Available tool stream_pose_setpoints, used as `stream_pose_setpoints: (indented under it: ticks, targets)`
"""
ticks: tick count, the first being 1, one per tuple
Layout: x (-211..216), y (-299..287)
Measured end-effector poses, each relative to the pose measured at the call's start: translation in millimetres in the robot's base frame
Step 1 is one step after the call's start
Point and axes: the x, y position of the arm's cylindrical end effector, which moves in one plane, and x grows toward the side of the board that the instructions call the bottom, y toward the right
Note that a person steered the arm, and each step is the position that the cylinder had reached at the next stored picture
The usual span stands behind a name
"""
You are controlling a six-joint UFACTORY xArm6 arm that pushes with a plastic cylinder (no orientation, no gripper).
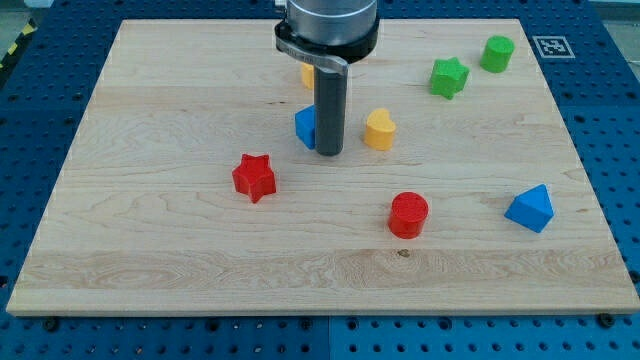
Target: Slide the red star diagonal to the red circle
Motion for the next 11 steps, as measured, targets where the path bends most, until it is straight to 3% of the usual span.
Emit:
stream_pose_setpoints:
  ticks: [2,3,5,6,7,9,11]
  targets:
    - [-7.7,-2.6]
    - [19.3,-20.5]
    - [12.5,-163.7]
    - [41.3,-177.4]
    - [42.4,-172.5]
    - [42.9,-91.6]
    - [72.8,-118.8]
